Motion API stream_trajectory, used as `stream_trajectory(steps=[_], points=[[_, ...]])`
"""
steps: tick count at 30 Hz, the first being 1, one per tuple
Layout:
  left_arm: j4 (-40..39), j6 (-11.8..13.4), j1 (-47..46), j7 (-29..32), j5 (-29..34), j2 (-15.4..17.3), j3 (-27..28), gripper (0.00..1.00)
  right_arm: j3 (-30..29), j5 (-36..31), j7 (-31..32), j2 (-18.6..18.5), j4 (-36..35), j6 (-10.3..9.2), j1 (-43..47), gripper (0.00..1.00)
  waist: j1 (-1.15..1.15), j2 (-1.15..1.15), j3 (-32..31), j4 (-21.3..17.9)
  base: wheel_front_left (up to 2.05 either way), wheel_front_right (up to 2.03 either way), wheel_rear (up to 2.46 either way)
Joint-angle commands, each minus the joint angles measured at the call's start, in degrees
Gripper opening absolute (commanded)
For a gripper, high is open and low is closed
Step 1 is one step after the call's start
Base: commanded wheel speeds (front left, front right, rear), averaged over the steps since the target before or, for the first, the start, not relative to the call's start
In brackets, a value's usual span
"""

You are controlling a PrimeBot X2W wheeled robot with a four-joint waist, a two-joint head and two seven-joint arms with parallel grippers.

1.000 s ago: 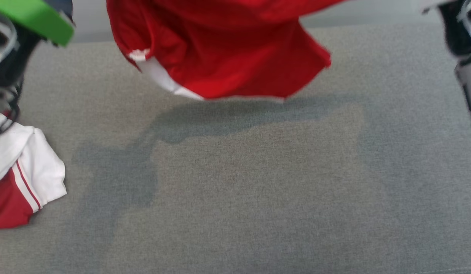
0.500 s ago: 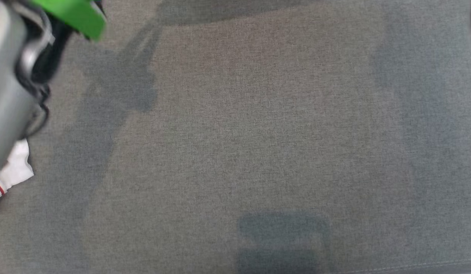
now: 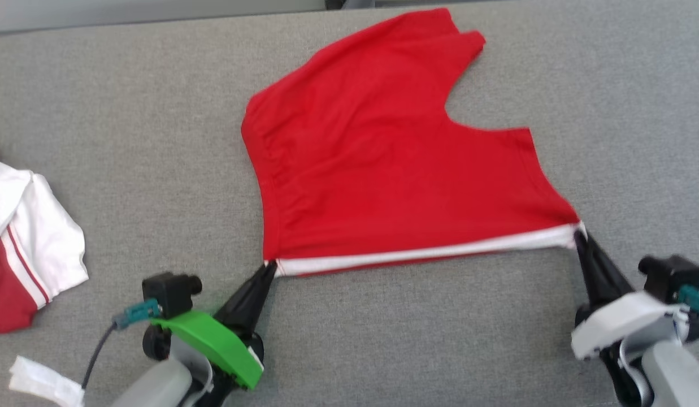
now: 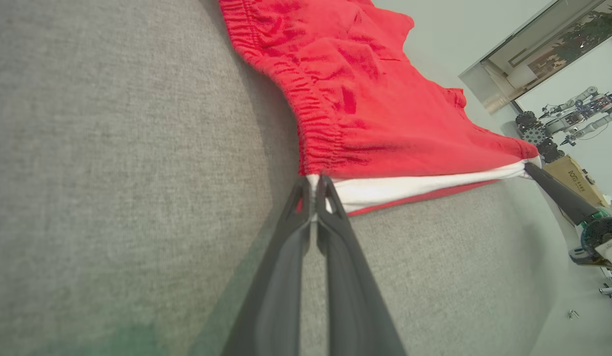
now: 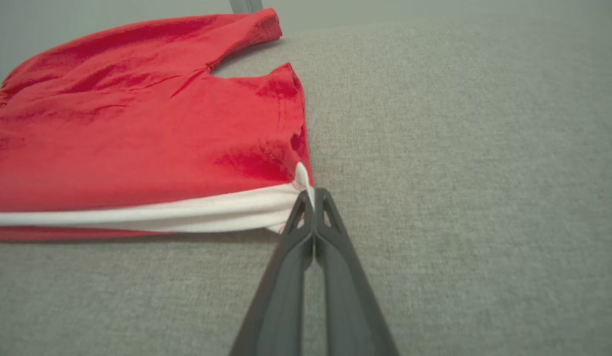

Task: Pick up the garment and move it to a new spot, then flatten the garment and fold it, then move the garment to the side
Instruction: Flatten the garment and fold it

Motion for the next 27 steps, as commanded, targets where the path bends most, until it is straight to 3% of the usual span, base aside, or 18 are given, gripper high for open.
stream_trajectory(steps=[1,8,18,27], points=[[0.3,0.2,3.4,-0.2,0.4,-0.5,1.5,0.0,-0.2,0.3,-0.2,0.4,0.5,-0.12,3.2,0.0,0.0,0.0,-8.5,-1.1,0.0,0.0,0.0],[1.0,0.2,16.2,-0.1,2.2,-3.0,5.0,0.0,1.5,-0.3,-0.2,1.8,2.0,-0.12,13.7,0.0,0.0,0.0,-15.5,-1.2,0.0,0.0,0.0],[-0.7,0.2,24.1,-0.1,3.5,-3.5,5.4,0.0,-1.5,-0.3,-0.2,1.7,-0.1,-0.12,20.5,0.0,0.0,0.0,-17.0,0.7,0.0,0.0,0.0],[-7.4,0.2,16.7,-0.1,3.5,-4.7,8.9,0.0,-3.9,-1.2,-0.2,0.9,-4.8,-0.12,7.9,0.0,0.0,0.0,-10.0,5.4,0.0,0.0,0.0]])
